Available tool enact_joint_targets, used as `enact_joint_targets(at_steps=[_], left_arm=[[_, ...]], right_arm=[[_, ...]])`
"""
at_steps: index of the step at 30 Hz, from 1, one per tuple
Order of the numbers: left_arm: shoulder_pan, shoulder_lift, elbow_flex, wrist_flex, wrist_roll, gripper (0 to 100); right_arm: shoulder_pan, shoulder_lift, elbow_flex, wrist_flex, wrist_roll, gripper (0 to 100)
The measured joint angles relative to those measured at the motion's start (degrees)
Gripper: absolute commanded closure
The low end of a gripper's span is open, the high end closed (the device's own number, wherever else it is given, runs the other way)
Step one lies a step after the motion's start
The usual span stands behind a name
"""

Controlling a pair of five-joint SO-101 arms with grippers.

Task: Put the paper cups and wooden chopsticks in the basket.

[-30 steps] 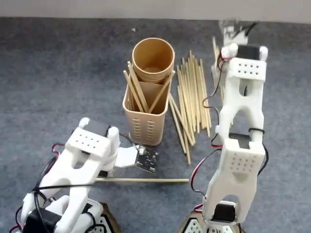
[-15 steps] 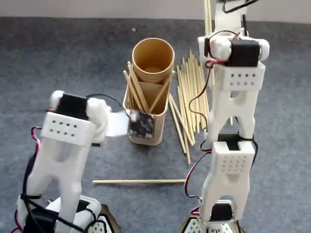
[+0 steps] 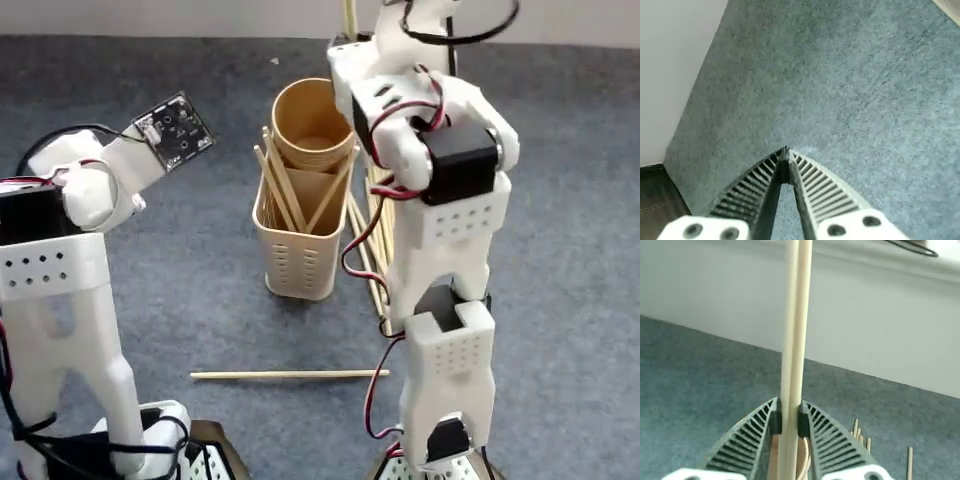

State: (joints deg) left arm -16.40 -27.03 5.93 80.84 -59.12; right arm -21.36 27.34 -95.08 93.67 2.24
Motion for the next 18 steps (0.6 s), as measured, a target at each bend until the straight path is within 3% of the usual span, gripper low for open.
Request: enact_joint_targets(at_steps=[9, 13, 18], left_arm=[[-0.3, 0.0, -0.4, -3.2, 2.1, 100], [-0.4, 0.0, -1.9, -3.4, 8.8, 100], [-0.4, 0.1, -7.8, -3.3, 24.2, 100]], right_arm=[[-6.1, -10.1, -0.1, -3.3, -1.7, 99.3], [-7.4, -18.3, -0.4, 3.5, -0.8, 99.3], [-4.9, -22.9, -0.8, 6.8, -1.1, 99.4]])
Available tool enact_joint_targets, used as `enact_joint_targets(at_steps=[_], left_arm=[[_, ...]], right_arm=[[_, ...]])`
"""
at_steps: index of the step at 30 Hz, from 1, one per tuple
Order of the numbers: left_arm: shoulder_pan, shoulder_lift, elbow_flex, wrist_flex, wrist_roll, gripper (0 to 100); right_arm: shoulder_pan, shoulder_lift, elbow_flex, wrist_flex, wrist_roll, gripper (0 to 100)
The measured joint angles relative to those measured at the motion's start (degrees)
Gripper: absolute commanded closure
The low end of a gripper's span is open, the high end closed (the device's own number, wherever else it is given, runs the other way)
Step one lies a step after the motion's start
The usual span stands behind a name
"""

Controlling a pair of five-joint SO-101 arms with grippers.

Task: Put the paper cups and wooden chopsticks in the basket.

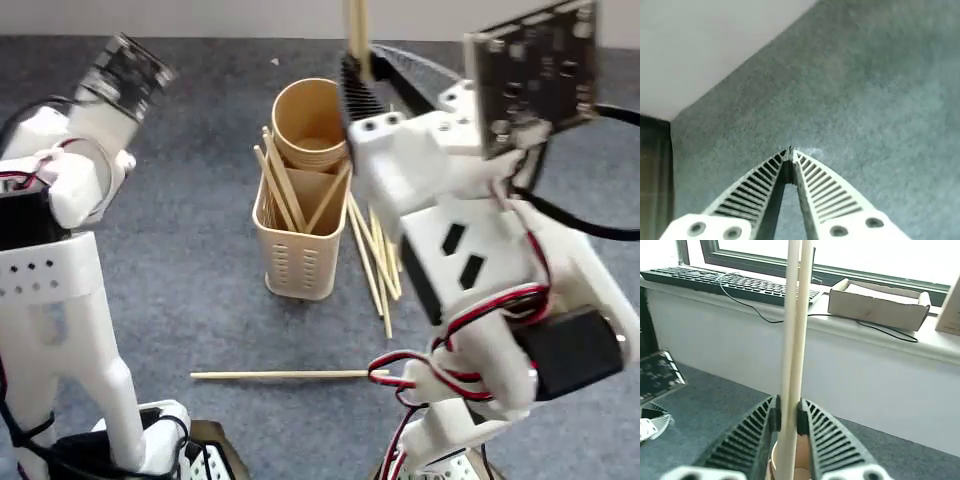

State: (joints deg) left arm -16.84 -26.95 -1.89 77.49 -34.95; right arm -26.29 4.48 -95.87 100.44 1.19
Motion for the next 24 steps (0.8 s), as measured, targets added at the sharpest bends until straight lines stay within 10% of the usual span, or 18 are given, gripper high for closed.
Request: enact_joint_targets(at_steps=[6, 13, 24], left_arm=[[-0.4, 4.0, -8.5, 8.3, 10.9, 100], [-2.6, 18.8, -23.9, 19.1, 14.4, 100], [-2.5, 25.2, -27.8, 21.0, 14.5, 100]], right_arm=[[3.8, -3.7, 6.4, 0.0, -0.3, 99.4], [1.8, -26.6, 48.2, -2.5, 3.0, 99.3], [-4.7, -63.5, 130.5, -69.2, 3.2, 99.3]])
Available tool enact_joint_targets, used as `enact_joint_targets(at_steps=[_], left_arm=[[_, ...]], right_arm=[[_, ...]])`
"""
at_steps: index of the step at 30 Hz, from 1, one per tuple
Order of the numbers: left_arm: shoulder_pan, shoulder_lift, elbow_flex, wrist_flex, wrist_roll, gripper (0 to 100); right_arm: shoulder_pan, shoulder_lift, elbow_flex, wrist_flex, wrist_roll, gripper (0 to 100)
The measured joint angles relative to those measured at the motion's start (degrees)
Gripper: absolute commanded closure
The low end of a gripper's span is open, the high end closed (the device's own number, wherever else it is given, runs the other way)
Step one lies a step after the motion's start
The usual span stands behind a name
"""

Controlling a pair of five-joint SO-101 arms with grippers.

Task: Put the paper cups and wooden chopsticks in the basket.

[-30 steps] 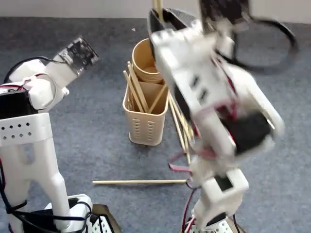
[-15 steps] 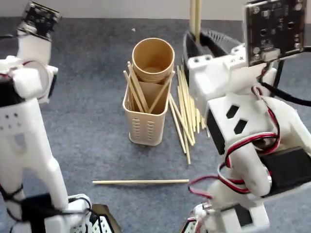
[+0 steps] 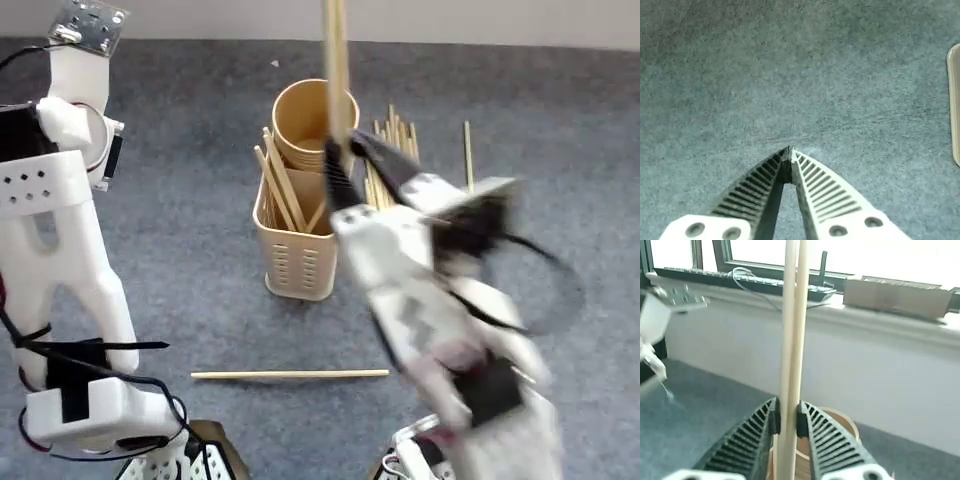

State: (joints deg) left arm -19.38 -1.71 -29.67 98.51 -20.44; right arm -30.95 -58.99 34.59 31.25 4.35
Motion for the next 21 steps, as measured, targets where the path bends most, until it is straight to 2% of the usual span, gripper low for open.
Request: enact_joint_targets(at_steps=[2, 5, 12, 21], left_arm=[[-0.2, 0.0, 0.0, 0.0, 0.0, 100], [-0.2, 0.0, 0.0, 0.0, 0.0, 100], [-0.2, 0.0, 0.0, 0.0, 0.0, 100], [-0.2, 0.0, 0.0, 0.0, 0.0, 100]], right_arm=[[-0.4, 1.1, 9.2, -10.5, 0.0, 99.3], [-0.5, 4.3, 9.6, -15.5, -0.1, 99.3], [-0.6, 14.5, 5.5, -18.6, -0.1, 99.3], [-0.6, 15.1, 1.8, -20.9, -0.1, 99.3]])
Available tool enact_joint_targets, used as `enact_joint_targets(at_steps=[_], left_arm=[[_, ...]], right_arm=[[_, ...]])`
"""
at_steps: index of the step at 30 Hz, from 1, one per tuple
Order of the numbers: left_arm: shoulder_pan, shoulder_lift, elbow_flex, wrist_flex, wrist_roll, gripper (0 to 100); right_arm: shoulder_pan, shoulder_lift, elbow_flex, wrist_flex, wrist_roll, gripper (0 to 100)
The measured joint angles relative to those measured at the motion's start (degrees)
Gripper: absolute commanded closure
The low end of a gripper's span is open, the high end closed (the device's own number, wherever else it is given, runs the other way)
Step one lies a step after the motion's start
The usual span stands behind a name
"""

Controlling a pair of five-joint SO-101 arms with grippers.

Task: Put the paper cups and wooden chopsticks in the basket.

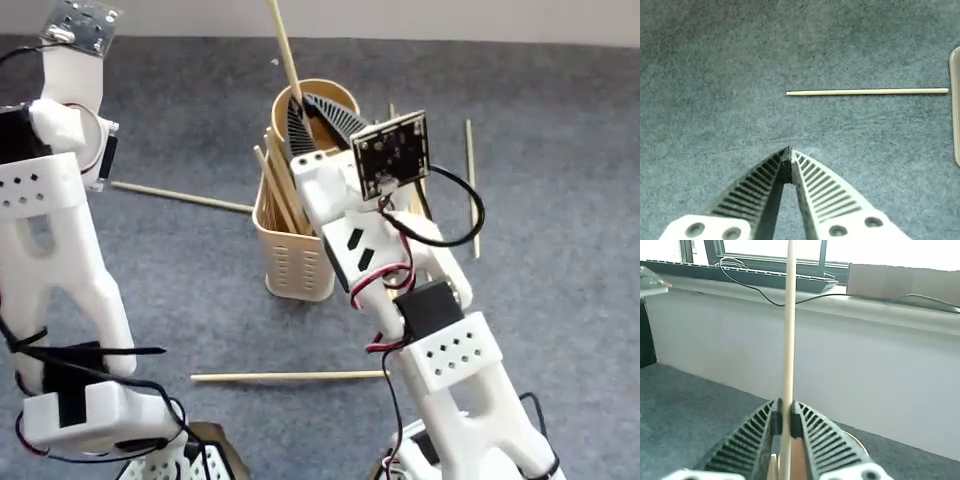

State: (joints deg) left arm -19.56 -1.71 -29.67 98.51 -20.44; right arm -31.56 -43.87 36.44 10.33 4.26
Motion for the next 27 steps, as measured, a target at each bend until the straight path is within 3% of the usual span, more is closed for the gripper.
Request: enact_joint_targets(at_steps=[14, 17, 21, 27], left_arm=[[0.0, 0.0, 0.0, 0.0, -0.9, 96], [0.0, 0.0, 0.0, 1.7, -3.5, 87], [0.8, 0.0, 4.7, 2.2, -8.5, 87], [6.5, 0.0, 15.9, 2.2, -17.3, 90]], right_arm=[[0.4, 6.4, 4.7, -9.1, 0.1, 97.7], [0.5, 6.2, 7.5, -9.0, 0.1, 88.0], [1.0, 3.4, 10.9, -5.2, 0.1, 73.4], [1.3, -2.8, 12.6, 4.2, 2.4, 72.1]])
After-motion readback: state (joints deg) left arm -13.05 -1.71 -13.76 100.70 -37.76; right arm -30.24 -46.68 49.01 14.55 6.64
